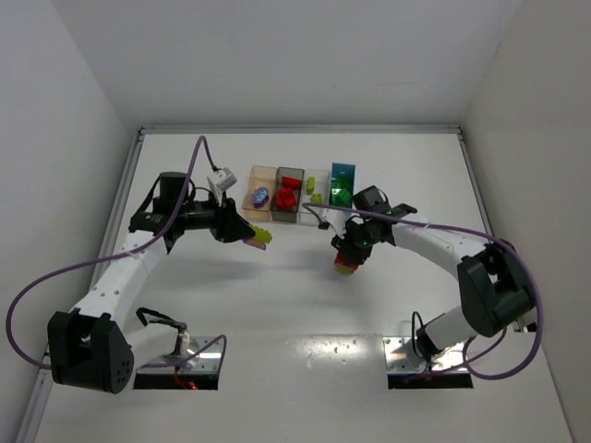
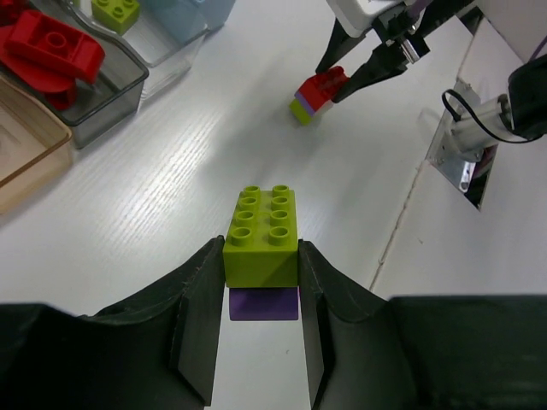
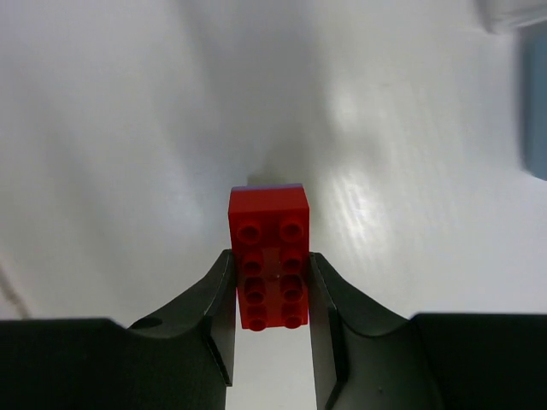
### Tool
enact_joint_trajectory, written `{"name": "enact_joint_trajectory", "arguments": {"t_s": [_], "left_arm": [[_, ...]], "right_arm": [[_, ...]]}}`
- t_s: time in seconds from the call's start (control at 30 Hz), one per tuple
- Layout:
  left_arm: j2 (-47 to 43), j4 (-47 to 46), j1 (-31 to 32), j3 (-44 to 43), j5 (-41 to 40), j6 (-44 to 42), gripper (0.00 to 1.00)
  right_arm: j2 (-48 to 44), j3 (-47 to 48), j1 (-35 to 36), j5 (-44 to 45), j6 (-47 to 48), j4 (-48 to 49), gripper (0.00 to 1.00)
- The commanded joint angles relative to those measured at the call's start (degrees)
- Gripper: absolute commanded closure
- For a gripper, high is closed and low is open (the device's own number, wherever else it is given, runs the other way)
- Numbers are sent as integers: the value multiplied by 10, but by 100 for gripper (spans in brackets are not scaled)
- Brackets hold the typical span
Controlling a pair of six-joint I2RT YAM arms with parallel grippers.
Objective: Sort the legos into containers by color
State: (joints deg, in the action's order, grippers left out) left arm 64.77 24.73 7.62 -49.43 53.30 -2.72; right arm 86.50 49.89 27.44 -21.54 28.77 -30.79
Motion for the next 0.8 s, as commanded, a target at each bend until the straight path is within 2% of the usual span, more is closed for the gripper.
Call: {"name": "enact_joint_trajectory", "arguments": {"t_s": [0.0, 0.17, 0.33, 0.37, 0.4, 0.5, 0.6, 0.77], "left_arm": [[-11, -50, -6, 4, -9, 40, 89], [-11, -56, -6, 9, -14, 46, 89], [-11, -61, -6, 9, -14, 52, 89], [-6, -61, -6, 9, -14, 52, 89], [-6, -66, -6, 9, -20, 57, 89], [-6, -66, -6, 9, -20, 57, 89], [-6, -71, -6, 9, -20, 62, 89], [-6, -72, -6, 9, -25, 62, 89]], "right_arm": [[-30, -11, 12, 112, -36, 110, 98], [-30, -22, 23, 118, -36, 110, 96], [-20, -23, 28, 118, -36, 110, 76], [-19, -23, 28, 118, -36, 110, 71], [-19, -17, 28, 118, -36, 110, 61], [-19, -17, 33, 118, -41, 110, 47], [-14, -12, 33, 118, -47, 110, 40], [-14, -7, 33, 113, -52, 115, 37]]}}
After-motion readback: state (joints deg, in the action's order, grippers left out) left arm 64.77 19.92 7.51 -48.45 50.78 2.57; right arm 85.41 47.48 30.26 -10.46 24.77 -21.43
